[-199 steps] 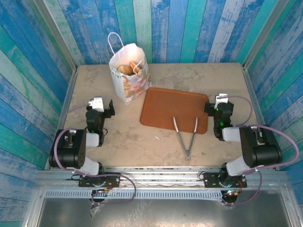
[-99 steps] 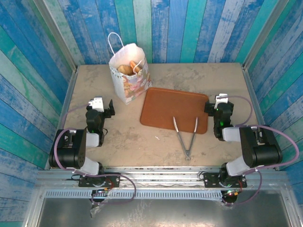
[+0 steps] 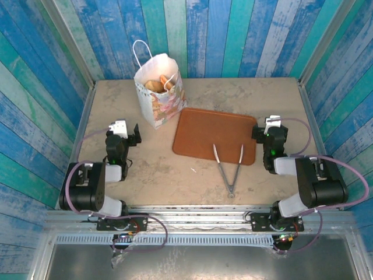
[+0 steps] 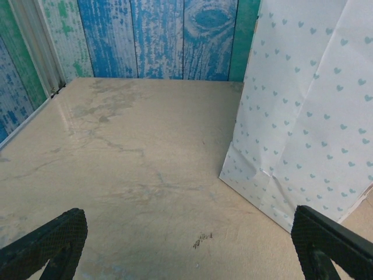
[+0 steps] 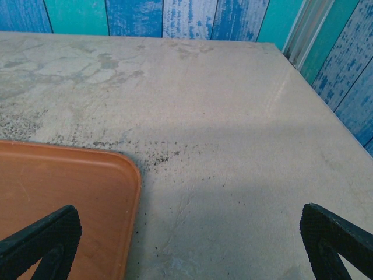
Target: Take the fake bread out of the paper bag
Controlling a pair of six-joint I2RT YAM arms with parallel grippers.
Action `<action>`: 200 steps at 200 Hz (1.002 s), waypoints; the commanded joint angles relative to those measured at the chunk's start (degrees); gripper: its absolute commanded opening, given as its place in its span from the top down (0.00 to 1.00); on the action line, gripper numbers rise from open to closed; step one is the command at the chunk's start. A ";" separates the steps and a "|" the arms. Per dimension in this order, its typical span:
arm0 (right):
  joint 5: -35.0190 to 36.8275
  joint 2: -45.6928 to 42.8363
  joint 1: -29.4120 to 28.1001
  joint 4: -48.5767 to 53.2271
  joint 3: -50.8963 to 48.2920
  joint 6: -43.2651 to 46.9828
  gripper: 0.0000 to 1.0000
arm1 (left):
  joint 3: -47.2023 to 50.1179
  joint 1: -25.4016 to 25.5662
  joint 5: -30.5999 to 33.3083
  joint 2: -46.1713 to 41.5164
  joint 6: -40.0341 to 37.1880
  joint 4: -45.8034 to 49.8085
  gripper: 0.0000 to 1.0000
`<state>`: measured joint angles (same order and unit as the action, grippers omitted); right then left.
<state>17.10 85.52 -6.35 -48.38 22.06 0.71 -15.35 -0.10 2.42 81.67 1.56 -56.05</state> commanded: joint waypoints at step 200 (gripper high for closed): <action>-9.61 1.02 0.52 68.64 29.97 -25.74 0.36 | -4.41 8.36 6.18 -33.57 20.91 31.31 0.06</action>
<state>9.76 84.66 -6.33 14.83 50.50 -22.35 -17.96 8.10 7.64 49.84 20.95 -26.68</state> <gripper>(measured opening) 0.665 0.938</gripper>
